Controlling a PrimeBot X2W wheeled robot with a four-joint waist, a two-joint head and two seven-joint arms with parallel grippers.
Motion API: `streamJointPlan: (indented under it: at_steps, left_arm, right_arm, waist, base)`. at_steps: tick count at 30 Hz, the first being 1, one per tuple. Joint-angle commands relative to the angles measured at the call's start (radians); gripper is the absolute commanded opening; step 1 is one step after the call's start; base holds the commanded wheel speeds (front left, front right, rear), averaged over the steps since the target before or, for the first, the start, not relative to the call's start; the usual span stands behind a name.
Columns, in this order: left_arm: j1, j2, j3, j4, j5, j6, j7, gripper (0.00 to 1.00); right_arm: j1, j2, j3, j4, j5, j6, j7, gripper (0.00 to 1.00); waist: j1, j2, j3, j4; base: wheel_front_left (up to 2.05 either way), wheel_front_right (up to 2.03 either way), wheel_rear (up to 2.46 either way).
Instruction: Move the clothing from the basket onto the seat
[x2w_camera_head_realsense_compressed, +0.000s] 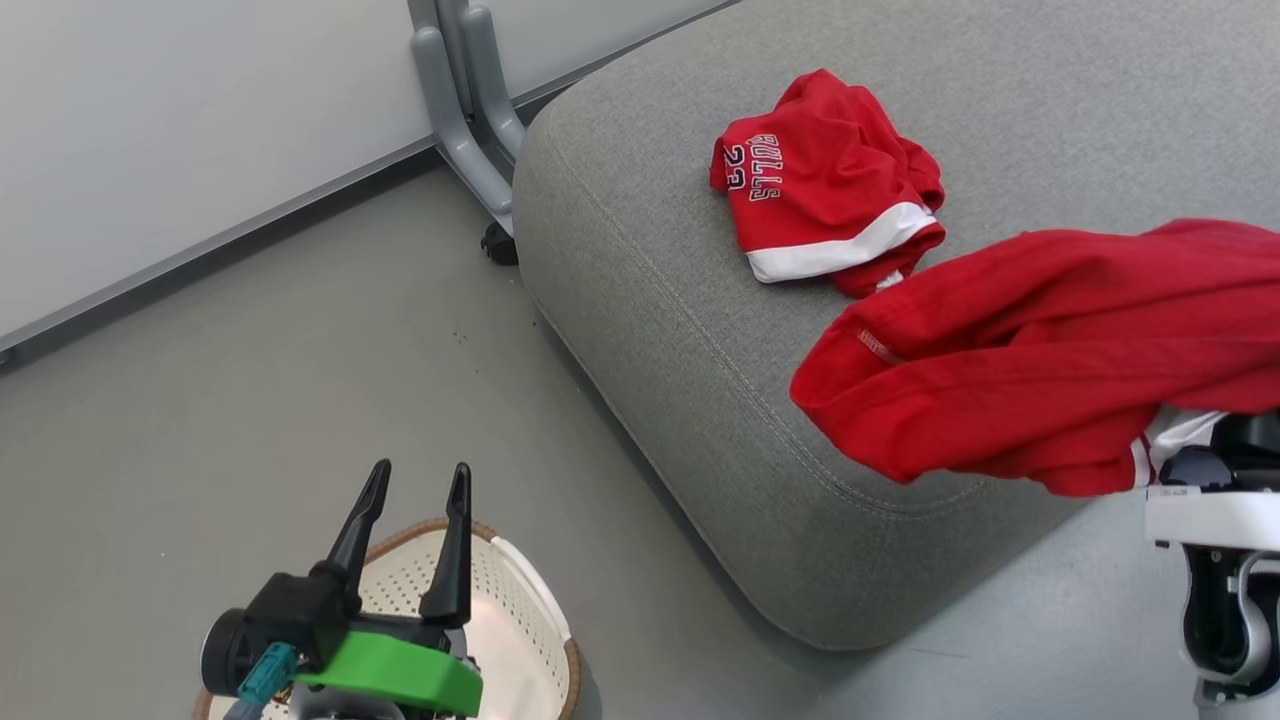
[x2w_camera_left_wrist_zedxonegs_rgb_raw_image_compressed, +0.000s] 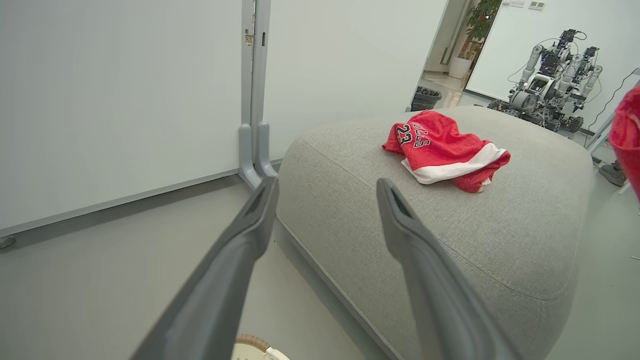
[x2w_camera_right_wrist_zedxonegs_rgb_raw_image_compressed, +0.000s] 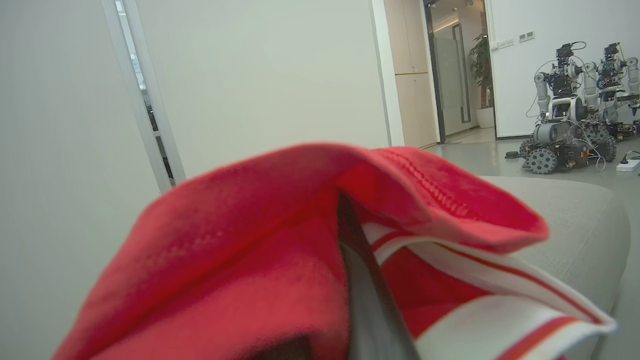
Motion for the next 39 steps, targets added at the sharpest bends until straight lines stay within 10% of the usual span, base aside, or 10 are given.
streamJointPlan:
  at_steps: [1, 24, 39]
  left_arm:
    - [0.015, 0.004, 0.013, -0.009, 0.006, -0.003, 0.0, 1.0]
    - [-0.119, 0.088, -0.023, -0.083, 0.061, -0.003, 0.0, 1.0]
    - [-0.206, 0.139, -0.081, -0.153, 0.074, -0.003, 0.0, 1.0]
  right_arm:
    - [-0.025, -0.017, 0.004, 0.004, -0.009, 0.0, -0.003, 0.0]
    - [-0.712, -0.307, -0.082, 0.269, -0.025, 0.0, -0.003, 0.0]
    - [-0.921, -0.34, -0.096, 0.723, -0.071, 0.0, -0.003, 0.0]
  waist:
    - [0.0, 0.0, 0.002, 0.001]
    - [0.0, 0.0, 0.371, 0.147]
    - [0.0, 0.0, 0.524, 0.245]
  base:
    - [0.0, 0.0, 0.0]
    - [0.0, 0.0, 0.0]
    - [0.0, 0.0, 0.0]
